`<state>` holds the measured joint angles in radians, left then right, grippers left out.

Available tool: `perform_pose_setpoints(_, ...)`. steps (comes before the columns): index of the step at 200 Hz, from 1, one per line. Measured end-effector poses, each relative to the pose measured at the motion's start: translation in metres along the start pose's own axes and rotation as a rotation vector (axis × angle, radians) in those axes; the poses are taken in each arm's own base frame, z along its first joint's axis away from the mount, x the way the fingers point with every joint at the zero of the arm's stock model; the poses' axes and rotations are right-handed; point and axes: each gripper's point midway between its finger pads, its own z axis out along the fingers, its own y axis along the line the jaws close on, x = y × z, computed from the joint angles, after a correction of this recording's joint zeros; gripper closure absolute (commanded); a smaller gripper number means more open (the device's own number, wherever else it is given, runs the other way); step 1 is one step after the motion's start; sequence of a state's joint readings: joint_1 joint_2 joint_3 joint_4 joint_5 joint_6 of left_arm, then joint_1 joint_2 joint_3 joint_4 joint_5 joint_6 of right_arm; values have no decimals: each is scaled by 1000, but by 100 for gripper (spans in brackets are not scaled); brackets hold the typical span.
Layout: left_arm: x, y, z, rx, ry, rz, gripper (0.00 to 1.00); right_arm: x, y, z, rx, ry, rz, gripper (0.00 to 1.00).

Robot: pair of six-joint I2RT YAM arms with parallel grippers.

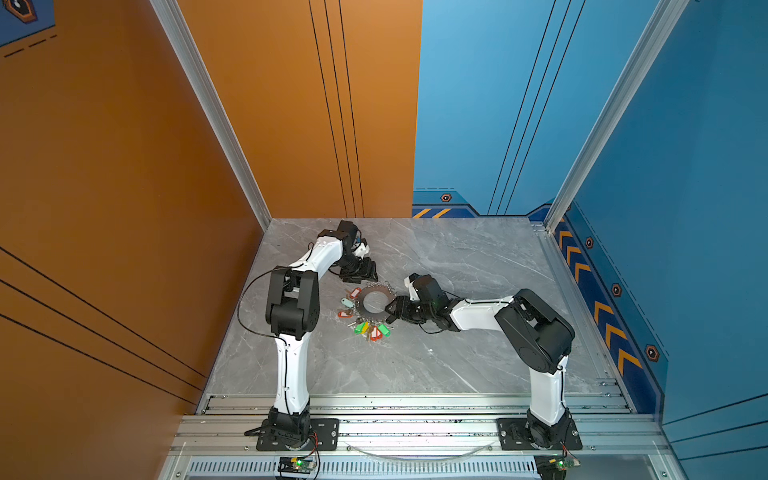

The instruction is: Remove the keys from the keyring

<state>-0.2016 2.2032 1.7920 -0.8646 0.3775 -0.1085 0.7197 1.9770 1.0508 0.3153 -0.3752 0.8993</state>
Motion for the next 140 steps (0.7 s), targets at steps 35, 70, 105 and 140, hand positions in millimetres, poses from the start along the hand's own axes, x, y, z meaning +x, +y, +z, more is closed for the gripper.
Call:
perform_pose_setpoints(35,6,-1,19,0,41,25,32,-1,3,0,-13,7,-1,46)
perform_pose_setpoints(70,7,-1,20,-7,44,48,32,-1,4,-1,-18,12,1,48)
perform_pose_setpoints(105,15,5,19,-39,58,71,32,1,5,-1,-25,21,1,48)
perform_pose_setpoints(140,33,17,13,-111,97,75,31,1,5,-1,-28,24,2,48)
